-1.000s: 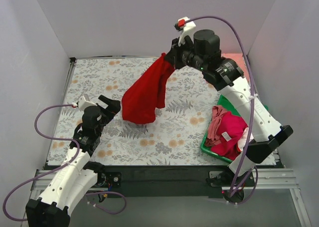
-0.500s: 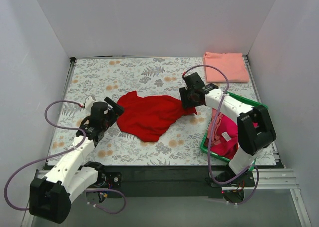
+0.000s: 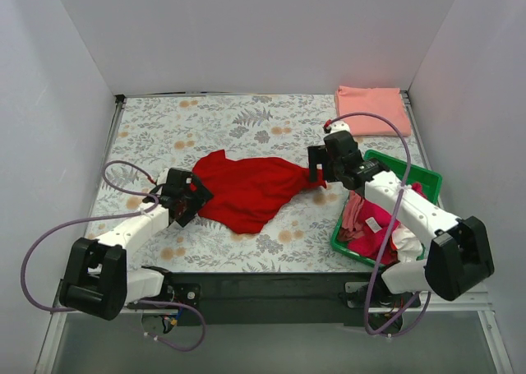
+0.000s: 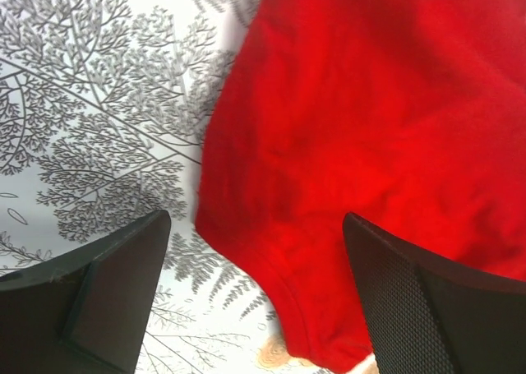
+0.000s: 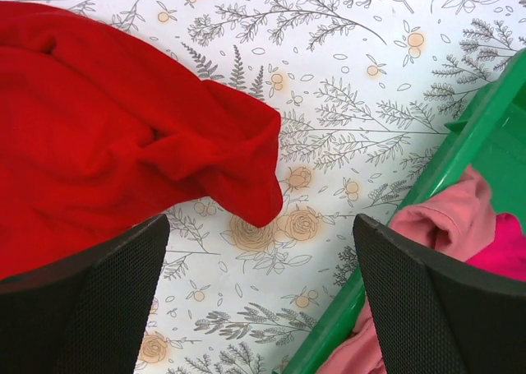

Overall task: Fold and stack the t-shirts
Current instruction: Move the tshirt to the center of the board, then flatten the tshirt out

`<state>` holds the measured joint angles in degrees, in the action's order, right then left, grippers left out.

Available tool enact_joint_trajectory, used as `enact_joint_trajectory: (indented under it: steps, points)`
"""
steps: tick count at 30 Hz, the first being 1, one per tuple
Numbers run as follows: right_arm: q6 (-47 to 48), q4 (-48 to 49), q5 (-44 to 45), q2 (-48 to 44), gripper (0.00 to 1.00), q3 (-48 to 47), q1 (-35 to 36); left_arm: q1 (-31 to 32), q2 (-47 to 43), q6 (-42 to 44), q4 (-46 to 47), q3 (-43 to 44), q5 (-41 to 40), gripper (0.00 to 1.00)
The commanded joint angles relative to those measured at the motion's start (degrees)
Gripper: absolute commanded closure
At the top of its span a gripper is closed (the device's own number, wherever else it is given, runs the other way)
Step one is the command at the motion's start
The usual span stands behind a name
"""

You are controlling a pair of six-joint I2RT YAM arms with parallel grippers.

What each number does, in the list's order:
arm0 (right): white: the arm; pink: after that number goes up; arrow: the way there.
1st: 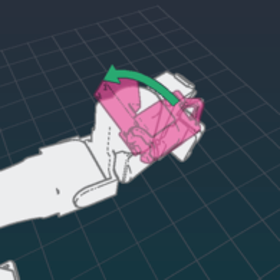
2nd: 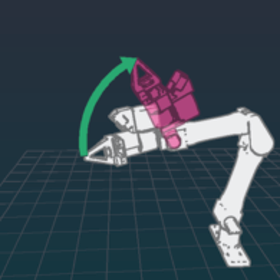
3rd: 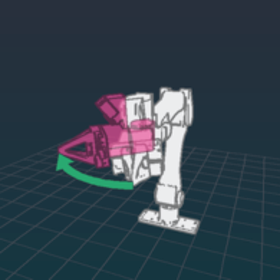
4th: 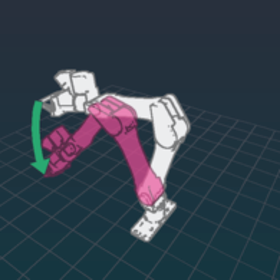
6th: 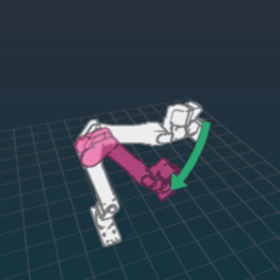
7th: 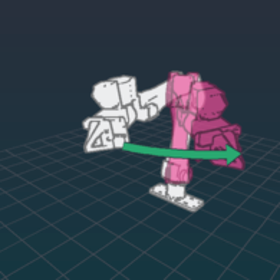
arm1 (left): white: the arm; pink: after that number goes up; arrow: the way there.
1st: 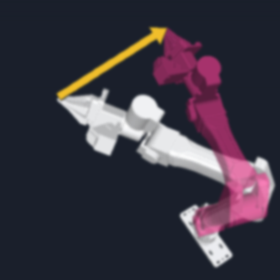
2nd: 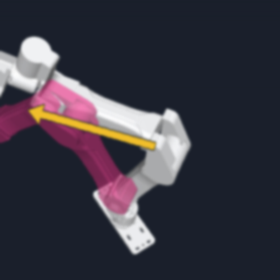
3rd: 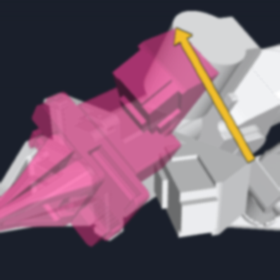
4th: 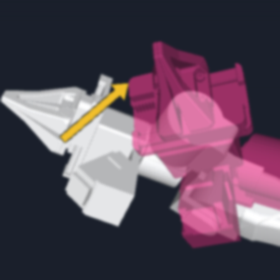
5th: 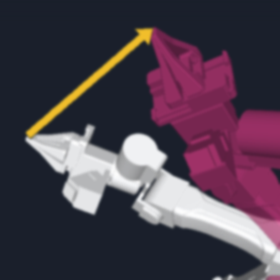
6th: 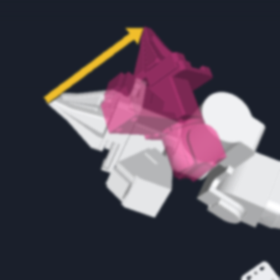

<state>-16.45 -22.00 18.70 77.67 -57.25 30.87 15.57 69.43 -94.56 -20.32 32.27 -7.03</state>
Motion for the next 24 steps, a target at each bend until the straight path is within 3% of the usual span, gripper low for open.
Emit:
enact_joint_trajectory:
  steps: [1,4,9,11,12,13,14,15,19,24]
  points:
    - [1.9,7.1,-2.6,-3.5,0.02,3.0,-1.3,0.2,2.6,-0.5,0.7,0.9,-1.8,0.16]
    - [5.0,10.6,-8.3,-4.9,0.02,3.8,-2.8,0.2,6.1,-0.8,1.0,2.5,-4.1,0.22]
    - [10.0,13.1,-12.4,-2.5,0.02,1.1,-4.3,0.2,12.0,0.3,1.5,6.1,-5.0,0.43]
    - [12.7,14.0,-16.7,0.3,0.02,-1.7,-5.1,0.2,14.7,0.5,1.7,7.3,-5.2,0.63]
    - [12.7,14.1,-16.7,1.6,0.02,-3.0,-5.1,0.1,14.7,0.5,1.7,7.3,-5.5,0.63]
    - [14.1,14.1,-20.0,3.0,0.02,-4.3,-5.1,0.2,15.4,1.0,1.6,7.7,-5.7,0.85]
    - [14.7,14.0,-21.6,6.1,0.02,-7.4,-5.0,0.2,15.4,1.1,1.5,7.9,-6.6,0.96]
    - [15.4,14.0,-23.6,7.8,0.03,-8.8,-5.0,0.2,15.3,1.1,1.1,8.2,-7.3,1.00]
    - [18.0,13.1,-33.2,17.7,0.06,-17.6,-4.9,0.1,14.0,1.5,-0.1,8.7,-9.6,1.00]
    - [20.0,9.6,-33.5,32.1,0.11,-28.7,-4.8,0.2,13.6,1.1,-1.0,8.9,-10.4,1.00]
